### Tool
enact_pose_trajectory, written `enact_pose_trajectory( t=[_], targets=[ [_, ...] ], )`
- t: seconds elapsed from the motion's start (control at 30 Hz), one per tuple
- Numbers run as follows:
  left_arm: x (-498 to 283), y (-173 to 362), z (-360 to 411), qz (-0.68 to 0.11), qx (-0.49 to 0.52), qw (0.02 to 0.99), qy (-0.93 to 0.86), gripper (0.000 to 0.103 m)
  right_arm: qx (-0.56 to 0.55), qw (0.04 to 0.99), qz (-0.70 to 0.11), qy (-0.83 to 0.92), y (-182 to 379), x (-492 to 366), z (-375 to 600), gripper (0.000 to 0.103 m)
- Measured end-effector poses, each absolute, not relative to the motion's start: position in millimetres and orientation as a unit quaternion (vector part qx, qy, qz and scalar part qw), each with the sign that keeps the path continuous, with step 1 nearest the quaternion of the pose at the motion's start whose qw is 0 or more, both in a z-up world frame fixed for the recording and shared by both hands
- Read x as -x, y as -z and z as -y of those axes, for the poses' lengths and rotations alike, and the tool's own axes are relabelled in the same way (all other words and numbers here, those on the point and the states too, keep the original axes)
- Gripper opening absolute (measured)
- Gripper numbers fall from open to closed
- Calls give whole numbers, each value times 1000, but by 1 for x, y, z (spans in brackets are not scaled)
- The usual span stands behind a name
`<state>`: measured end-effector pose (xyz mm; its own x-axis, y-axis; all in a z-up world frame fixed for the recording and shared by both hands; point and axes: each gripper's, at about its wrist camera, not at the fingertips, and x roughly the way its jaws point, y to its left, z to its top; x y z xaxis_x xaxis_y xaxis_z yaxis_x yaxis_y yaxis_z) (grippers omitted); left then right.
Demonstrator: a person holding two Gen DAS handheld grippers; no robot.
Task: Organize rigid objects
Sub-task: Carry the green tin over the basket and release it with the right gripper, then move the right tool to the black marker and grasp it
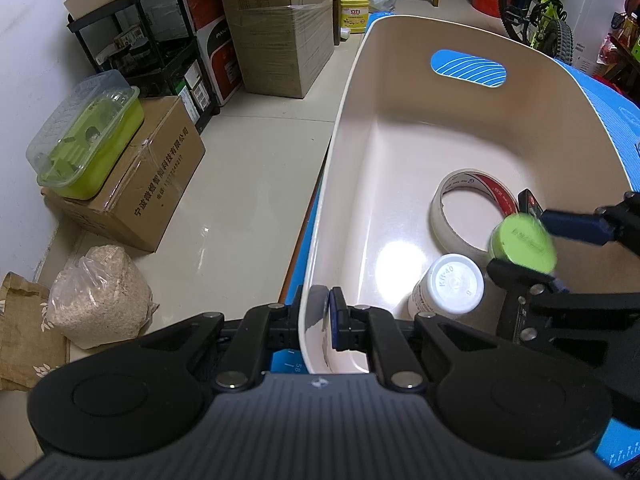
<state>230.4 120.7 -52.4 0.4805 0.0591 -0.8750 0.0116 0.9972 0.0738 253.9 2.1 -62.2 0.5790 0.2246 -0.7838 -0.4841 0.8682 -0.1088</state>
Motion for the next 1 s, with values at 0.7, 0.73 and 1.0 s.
enact_pose_trajectory(
  t=[0.7,0.73,1.0],
  targets=[
    [-230,52,-120,-510,-37,860,-14,12,32,945,-323,-30,12,-246,147,70],
    [-230,52,-121,-510,-37,860,-14,12,27,945,-326,-23,16,-246,154,70],
    [-230,51,-120,-510,-37,859,-14,12,-3,929,-370,0,72,-260,173,63]
  ],
)
